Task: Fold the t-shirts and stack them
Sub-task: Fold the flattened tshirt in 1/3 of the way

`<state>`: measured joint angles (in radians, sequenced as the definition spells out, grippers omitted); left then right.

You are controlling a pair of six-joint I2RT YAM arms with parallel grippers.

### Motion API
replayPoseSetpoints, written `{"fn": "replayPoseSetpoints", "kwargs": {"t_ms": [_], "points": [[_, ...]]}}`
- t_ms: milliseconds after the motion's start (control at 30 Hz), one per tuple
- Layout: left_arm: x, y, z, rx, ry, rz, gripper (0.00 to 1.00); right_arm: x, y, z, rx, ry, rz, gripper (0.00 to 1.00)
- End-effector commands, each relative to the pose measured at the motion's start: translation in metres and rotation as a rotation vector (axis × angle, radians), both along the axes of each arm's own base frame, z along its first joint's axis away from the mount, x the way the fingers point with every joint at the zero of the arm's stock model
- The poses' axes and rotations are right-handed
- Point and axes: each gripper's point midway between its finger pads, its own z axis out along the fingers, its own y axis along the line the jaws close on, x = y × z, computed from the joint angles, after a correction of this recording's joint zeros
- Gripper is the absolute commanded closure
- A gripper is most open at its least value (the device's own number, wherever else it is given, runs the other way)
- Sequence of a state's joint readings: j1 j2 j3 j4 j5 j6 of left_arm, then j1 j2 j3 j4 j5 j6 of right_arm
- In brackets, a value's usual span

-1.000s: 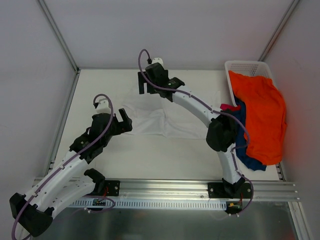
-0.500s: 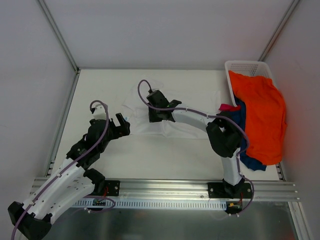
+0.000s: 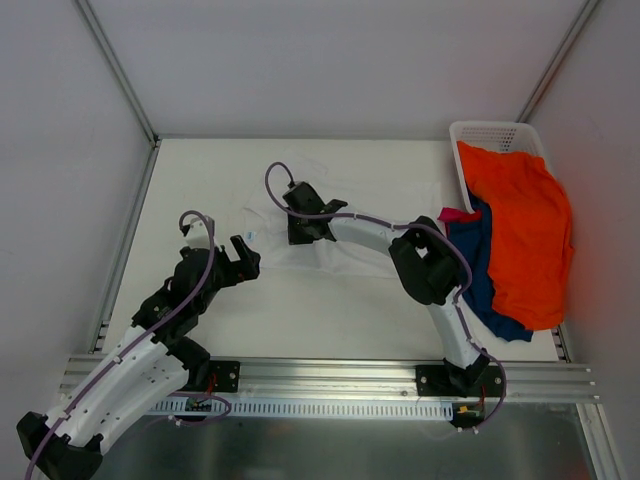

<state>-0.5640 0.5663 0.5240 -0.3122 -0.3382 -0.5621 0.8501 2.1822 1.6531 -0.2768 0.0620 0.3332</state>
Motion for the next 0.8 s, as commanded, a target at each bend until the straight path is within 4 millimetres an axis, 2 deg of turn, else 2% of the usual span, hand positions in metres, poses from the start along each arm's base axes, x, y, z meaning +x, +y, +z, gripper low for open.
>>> {"fn": "replayPoseSetpoints", "kwargs": {"t_ms": [0,200,767], "points": [[-0.003,-0.006,-0.006,-0.024,0.01,-0.022,0.01,0.004,0.017,0.014,0.041,-0.015,0.014,1.0],[-0.002,-0.006,-0.008,-0.016,0.019,-0.017,0.01,0.015,0.017,0.019,0.012,-0.047,0.02,1.0],[-0.003,-0.004,-0.015,0.003,0.032,-0.018,0.01,0.039,0.017,0.002,-0.014,-0.059,0.0,1.0]]}}
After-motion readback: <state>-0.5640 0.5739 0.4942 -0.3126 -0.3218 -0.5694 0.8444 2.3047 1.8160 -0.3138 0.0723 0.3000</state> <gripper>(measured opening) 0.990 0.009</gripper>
